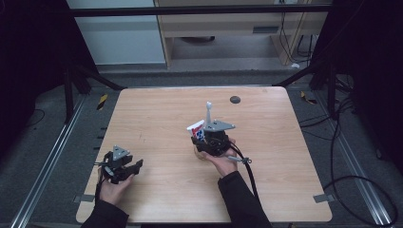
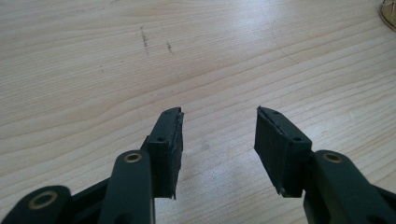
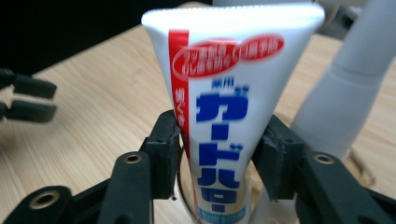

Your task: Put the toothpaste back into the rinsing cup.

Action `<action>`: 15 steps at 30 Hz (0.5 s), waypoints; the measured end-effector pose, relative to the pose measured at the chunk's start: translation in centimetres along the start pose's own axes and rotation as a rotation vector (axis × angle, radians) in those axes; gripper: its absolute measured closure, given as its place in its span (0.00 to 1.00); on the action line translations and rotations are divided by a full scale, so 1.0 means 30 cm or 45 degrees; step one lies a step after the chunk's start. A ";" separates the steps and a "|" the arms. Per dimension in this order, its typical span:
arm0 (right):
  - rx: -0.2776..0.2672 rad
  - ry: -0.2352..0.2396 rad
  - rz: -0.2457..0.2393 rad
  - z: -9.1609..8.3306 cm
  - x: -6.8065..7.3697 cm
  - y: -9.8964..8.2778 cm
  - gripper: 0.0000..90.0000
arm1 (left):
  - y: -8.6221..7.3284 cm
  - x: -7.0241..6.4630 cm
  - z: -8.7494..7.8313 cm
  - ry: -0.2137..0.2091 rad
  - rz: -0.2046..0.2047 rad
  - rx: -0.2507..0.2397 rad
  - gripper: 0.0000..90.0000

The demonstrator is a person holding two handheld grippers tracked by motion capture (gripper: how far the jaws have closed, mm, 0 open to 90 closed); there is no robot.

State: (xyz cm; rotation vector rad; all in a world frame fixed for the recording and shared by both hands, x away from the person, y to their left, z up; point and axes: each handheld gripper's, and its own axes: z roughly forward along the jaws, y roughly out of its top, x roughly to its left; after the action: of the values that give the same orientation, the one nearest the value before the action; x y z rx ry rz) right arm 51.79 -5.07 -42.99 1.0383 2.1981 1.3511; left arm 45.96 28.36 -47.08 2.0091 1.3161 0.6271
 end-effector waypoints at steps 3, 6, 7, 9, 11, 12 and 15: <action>-0.017 0.001 0.014 -0.011 -0.007 -0.011 0.51 | -0.001 0.001 0.001 -0.001 -0.001 0.002 0.57; -0.019 0.016 0.013 -0.029 -0.006 -0.006 0.44 | -0.001 0.001 0.001 -0.001 -0.001 0.001 0.57; -0.015 0.009 0.002 -0.038 -0.005 -0.004 0.43 | -0.001 0.001 0.000 0.000 -0.001 0.001 0.57; 0.004 0.001 -0.005 -0.057 -0.005 -0.007 0.35 | -0.001 0.001 -0.001 0.000 -0.001 -0.001 0.57; 0.012 0.002 -0.004 -0.078 -0.006 -0.011 0.29 | -0.002 0.001 -0.001 0.000 0.000 0.000 0.56; 0.011 0.000 -0.005 -0.089 -0.007 -0.013 0.28 | -0.002 0.001 0.000 0.001 -0.002 0.001 0.56; -0.003 0.017 -0.003 -0.128 -0.012 -0.018 0.24 | -0.003 0.002 0.001 -0.001 -0.003 0.005 0.56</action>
State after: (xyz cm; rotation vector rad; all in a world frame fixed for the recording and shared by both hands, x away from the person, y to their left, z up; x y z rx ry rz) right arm 49.39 -7.82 -41.66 1.0288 2.2055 1.3634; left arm 45.96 28.42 -47.17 2.0100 1.3201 0.6234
